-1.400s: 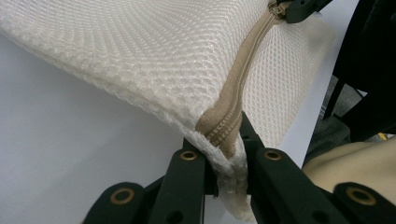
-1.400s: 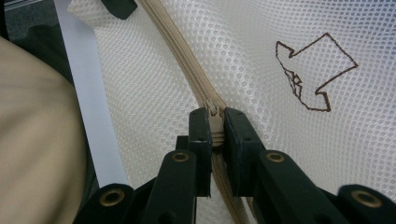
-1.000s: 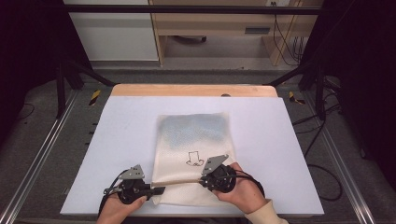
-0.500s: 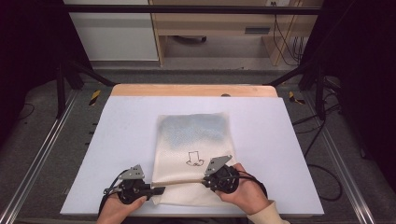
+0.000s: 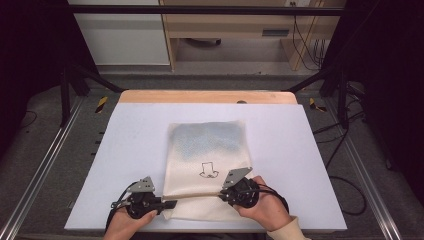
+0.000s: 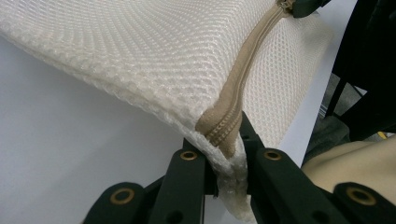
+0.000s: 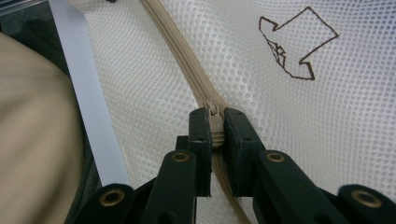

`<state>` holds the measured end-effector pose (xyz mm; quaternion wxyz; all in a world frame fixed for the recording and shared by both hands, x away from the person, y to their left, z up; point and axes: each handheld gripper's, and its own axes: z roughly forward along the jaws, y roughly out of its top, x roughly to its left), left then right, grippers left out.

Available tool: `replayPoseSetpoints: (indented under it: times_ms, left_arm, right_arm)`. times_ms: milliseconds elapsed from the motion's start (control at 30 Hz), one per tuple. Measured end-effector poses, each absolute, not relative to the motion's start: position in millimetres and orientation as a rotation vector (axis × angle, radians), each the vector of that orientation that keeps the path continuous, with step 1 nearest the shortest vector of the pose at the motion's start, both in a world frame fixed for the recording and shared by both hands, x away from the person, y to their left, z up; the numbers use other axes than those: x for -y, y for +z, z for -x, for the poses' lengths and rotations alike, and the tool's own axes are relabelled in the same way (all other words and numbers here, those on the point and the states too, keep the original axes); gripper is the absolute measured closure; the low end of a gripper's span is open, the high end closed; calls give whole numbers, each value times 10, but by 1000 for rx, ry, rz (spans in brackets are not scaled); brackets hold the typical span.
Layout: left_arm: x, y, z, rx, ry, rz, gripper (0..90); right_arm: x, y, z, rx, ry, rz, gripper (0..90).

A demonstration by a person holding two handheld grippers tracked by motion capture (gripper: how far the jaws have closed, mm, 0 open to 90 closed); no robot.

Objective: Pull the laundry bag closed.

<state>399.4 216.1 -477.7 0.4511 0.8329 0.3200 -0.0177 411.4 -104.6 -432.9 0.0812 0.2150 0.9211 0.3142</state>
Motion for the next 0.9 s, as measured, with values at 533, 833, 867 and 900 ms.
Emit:
replayPoseSetpoints:
  times_ms: [533, 833, 867, 900]
  left_arm:
    - [-2163, -4777, -3995, -792, -43, -2058, 845]
    - [-2163, -4777, -3994, -792, -41, -2057, 845]
    - [-2164, -4777, -3994, -793, -42, -2057, 846]
    - [-2165, -4777, -3994, -793, -43, -2054, 845]
  right_arm:
    - [1146, -4328, -4089, -2736, 950, -669, 820]
    - [1199, -4335, -4076, -2728, 962, -681, 820]
    - [1203, -4336, -4074, -2728, 955, -684, 820]
    - [1209, -4337, -4075, -2726, 953, -682, 820]
